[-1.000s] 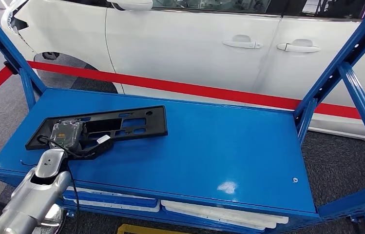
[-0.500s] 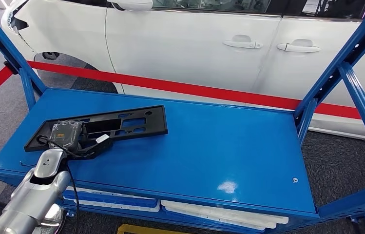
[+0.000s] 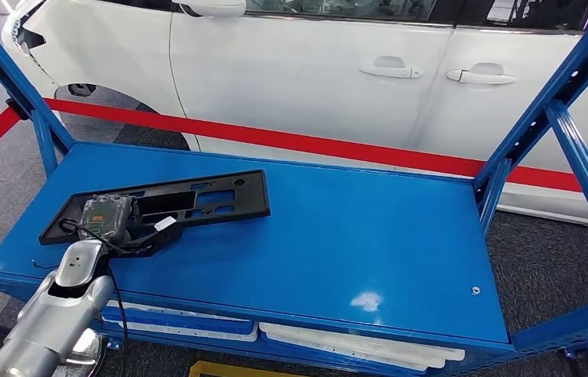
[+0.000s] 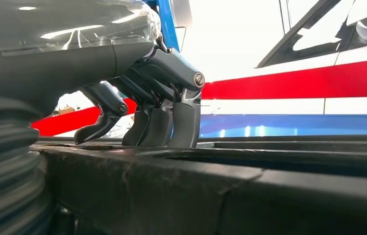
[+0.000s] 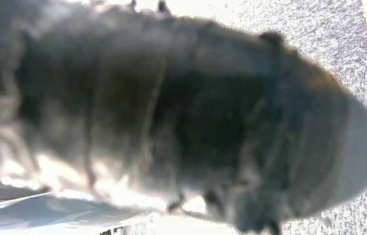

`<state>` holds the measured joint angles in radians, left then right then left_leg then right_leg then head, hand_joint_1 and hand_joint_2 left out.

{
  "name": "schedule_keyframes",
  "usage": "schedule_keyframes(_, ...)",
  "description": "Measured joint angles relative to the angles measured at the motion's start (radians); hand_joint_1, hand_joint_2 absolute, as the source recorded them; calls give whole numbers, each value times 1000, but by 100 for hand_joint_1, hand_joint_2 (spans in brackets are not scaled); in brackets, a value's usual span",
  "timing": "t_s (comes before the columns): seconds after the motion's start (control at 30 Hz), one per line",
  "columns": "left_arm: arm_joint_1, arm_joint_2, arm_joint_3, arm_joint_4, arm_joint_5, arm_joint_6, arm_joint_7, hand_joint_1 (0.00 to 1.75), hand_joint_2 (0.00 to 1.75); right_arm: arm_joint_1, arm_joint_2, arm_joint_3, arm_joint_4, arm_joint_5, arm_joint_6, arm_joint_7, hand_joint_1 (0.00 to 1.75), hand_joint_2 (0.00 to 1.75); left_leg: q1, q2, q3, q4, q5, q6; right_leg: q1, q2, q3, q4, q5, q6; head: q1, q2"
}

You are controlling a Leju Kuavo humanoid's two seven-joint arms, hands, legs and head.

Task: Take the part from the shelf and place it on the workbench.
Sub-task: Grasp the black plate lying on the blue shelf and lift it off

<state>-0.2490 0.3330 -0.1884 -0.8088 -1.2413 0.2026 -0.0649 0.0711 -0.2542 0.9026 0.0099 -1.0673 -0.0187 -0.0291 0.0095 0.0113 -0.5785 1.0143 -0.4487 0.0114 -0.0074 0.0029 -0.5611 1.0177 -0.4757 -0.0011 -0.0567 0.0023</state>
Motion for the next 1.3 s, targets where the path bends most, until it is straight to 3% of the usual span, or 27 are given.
schedule_keyframes(0.23, 16, -4, 6, -21, 43, 61, -32, 175, 175, 1, 1, 0, 0, -9, 1, -4, 0, 0, 0, 0, 0, 0, 0, 0, 0, 0, -1, 0, 0, 0, 0, 0)
schedule_keyframes(0.73, 34, -8, 7, -56, 42, 70, -31, 175, 175, 1, 4, 0, 0, -12, 1, -5, 0, 0, 0, 0, -3, 1, 0, 0, 0, 0, -4, 0, 0, 0, 0, 0)
schedule_keyframes(0.93, 33, -8, 7, -147, 15, 144, -16, 175, 175, 2, 8, 0, 0, -16, 2, -20, 0, 0, 0, 0, -5, 1, 1, 0, 0, 0, -6, 0, 1, 0, 0, 0)
schedule_keyframes(1.1, 34, 20, -2, -272, -29, 223, -17, 175, 175, 5, 12, 0, 0, -18, 12, -23, 0, 0, 0, 0, -6, 1, 1, 0, 0, 0, -7, 0, 1, 0, 0, 0)
schedule_keyframes(1.3, 34, 96, -14, -375, -127, 331, -30, 175, 175, 16, 16, 3, 0, 0, 43, -30, 0, 0, 0, 0, -7, 1, 1, 0, 0, 0, -8, 0, 1, 0, 0, 0)
